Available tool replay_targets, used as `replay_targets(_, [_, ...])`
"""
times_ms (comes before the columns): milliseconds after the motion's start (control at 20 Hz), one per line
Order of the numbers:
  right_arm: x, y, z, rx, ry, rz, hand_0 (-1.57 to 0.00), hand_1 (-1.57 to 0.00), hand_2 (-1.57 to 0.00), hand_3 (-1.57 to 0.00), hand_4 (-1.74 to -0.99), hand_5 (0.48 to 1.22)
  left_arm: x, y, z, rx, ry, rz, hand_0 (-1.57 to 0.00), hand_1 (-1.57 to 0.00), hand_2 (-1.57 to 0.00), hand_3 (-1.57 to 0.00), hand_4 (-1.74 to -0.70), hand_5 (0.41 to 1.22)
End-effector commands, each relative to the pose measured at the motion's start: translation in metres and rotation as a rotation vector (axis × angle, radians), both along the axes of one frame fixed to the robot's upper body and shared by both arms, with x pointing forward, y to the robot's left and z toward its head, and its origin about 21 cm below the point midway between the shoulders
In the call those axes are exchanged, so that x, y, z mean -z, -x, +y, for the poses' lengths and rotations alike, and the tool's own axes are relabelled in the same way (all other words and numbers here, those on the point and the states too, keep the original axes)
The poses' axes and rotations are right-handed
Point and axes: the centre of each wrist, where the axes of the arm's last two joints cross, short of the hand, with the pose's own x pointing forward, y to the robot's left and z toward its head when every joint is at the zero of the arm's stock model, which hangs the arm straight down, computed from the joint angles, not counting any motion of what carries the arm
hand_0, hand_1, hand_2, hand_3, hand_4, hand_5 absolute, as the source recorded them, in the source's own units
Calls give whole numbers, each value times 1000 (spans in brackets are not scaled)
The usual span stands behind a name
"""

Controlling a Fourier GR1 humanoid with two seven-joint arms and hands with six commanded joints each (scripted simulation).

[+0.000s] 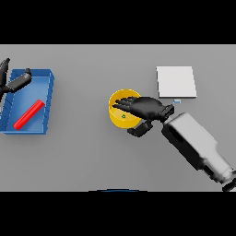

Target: Pick up the red beaker and tilt it to pour out 1 green nut into yellow bowl. Pick up the yellow bowl and place it on the metallic measuring scale.

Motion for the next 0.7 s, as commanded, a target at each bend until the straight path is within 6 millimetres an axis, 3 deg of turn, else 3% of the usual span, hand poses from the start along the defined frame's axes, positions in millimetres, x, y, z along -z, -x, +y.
replay_targets(0, [1,-3,-1,3,19,-5,1,1,1,1,-1300,671,-1,0,-1,-6,-2,4,1,1,1,1,-799,737])
replay_targets(250, [3,-3,11,-27,79,15,1,1,1,1,-1304,713,0,-3,3,-7,-8,6,1,1,1,1,-793,731])
replay_targets(400, [6,-1,17,-25,109,10,-16,-40,-68,-94,-1339,784,-3,-5,2,2,-12,-3,1,1,1,1,-792,725])
replay_targets(500, [6,-3,14,-32,131,-5,-258,-236,-233,-249,-1387,900,-6,-3,1,8,-9,-12,1,1,1,1,-793,722])
replay_targets(650, [4,-2,15,-54,135,30,-891,-846,-814,-594,-1534,1057,-1,2,1,-5,0,-4,1,1,1,1,-796,726])
